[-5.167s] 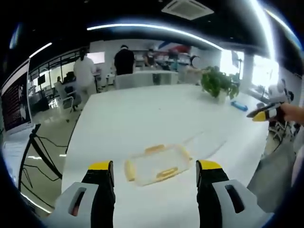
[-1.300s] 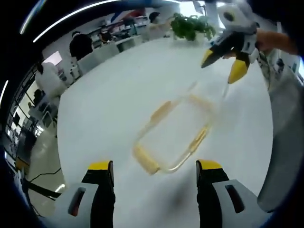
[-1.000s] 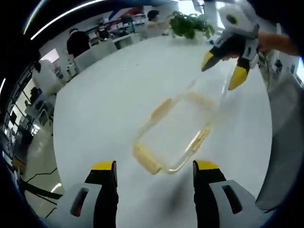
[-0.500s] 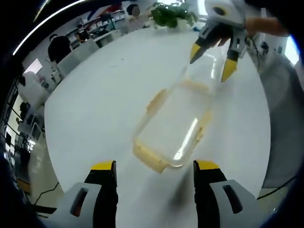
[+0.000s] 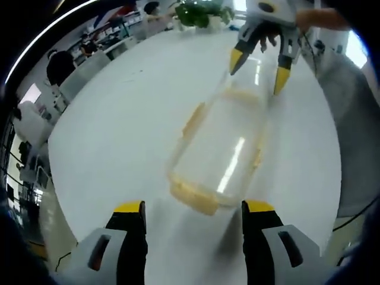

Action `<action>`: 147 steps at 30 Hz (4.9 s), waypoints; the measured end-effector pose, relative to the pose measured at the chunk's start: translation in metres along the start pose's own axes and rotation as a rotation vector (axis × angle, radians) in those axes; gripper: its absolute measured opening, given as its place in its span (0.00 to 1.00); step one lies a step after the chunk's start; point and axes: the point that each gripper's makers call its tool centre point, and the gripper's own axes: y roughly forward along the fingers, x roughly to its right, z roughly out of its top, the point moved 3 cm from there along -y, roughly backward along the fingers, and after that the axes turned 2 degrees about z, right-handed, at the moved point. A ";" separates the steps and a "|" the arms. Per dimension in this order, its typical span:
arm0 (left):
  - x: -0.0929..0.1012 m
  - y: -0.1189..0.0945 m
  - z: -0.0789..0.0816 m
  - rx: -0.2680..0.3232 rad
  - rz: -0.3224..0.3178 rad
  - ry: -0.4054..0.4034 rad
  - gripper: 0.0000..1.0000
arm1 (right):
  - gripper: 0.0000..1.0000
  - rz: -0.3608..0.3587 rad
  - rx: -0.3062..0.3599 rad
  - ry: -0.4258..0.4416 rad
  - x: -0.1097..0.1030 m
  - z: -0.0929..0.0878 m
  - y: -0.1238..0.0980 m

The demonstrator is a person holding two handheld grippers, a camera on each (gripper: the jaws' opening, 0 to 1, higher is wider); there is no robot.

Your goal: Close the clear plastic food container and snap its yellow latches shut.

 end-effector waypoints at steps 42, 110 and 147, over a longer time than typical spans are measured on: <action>0.003 0.020 -0.003 -0.060 -0.229 0.272 0.46 | 0.45 0.117 -0.189 -0.142 0.006 -0.005 0.026; 0.015 0.012 -0.004 -0.027 -0.269 0.304 0.36 | 0.36 0.159 -0.259 -0.193 -0.005 -0.012 0.028; 0.016 -0.010 0.001 -0.019 -0.232 0.292 0.35 | 0.36 0.142 -0.209 -0.225 -0.011 0.002 0.011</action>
